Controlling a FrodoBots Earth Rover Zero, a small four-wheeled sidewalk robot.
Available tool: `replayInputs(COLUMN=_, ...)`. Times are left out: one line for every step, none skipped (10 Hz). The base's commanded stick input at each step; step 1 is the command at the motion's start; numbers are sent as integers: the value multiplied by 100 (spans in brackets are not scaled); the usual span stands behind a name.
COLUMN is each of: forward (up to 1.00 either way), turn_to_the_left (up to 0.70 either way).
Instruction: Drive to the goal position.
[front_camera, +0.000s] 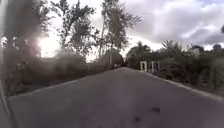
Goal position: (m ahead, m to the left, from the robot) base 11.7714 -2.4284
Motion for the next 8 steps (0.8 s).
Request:
replayInputs(forward=70, turn_to_the_left=0)
replayInputs(forward=70, turn_to_the_left=0)
replayInputs(forward=70, turn_to_the_left=0)
replayInputs(forward=70, turn_to_the_left=0)
replayInputs(forward=70, turn_to_the_left=0)
replayInputs(forward=70, turn_to_the_left=0)
replayInputs(forward=70, turn_to_the_left=0)
replayInputs(forward=70, turn_to_the_left=0)
